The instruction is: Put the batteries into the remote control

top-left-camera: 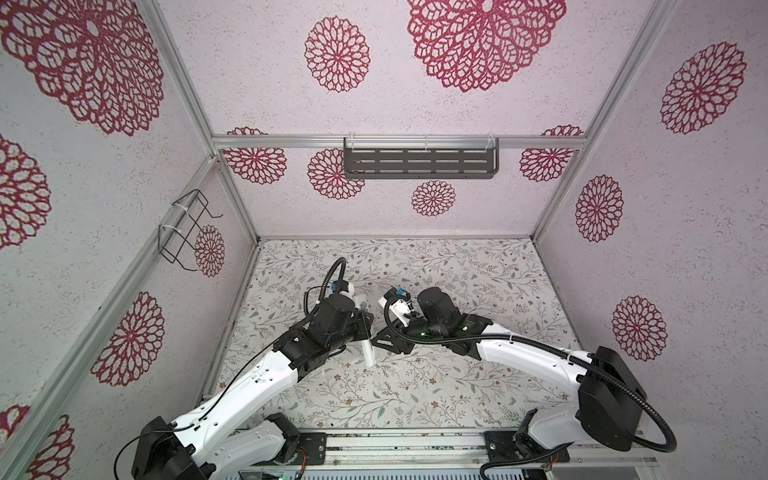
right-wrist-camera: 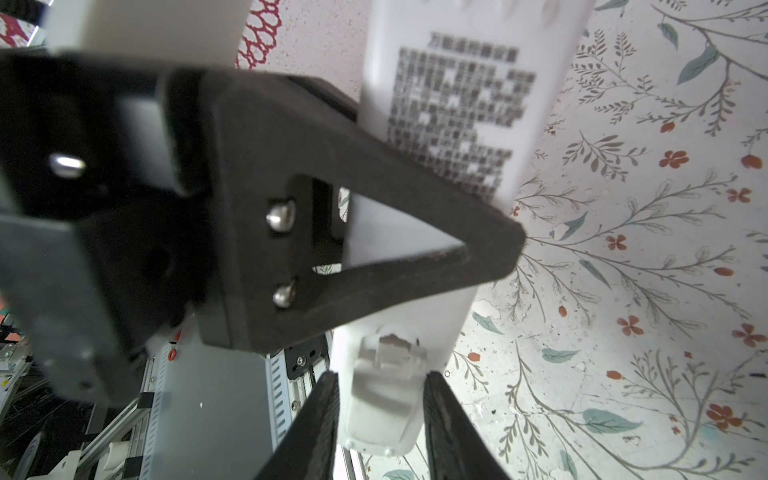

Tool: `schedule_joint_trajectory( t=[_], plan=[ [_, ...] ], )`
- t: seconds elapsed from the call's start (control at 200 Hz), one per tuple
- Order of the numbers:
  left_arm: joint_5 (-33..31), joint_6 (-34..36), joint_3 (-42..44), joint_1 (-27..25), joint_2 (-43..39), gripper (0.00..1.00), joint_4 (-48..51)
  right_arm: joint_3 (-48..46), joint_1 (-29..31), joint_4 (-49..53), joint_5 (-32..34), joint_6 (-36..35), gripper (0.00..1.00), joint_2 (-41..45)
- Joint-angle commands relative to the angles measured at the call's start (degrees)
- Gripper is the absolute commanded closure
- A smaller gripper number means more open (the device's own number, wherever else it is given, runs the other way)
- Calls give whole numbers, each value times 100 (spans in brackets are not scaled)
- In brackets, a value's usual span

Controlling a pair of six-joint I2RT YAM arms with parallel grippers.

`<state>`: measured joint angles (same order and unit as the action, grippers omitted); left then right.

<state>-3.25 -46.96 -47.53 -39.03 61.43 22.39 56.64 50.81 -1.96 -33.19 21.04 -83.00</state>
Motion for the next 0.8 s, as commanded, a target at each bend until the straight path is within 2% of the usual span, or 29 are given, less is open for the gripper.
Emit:
schedule_joint_trajectory(
  t=[0.0,0.795],
  plan=[
    [16,5,-160,-29,1,99,-93,0,13,-233,-70,-96,64,205],
    [-15,3,-108,-33,-69,99,-62,-46,10,-313,-75,-116,67,336]
  ],
)
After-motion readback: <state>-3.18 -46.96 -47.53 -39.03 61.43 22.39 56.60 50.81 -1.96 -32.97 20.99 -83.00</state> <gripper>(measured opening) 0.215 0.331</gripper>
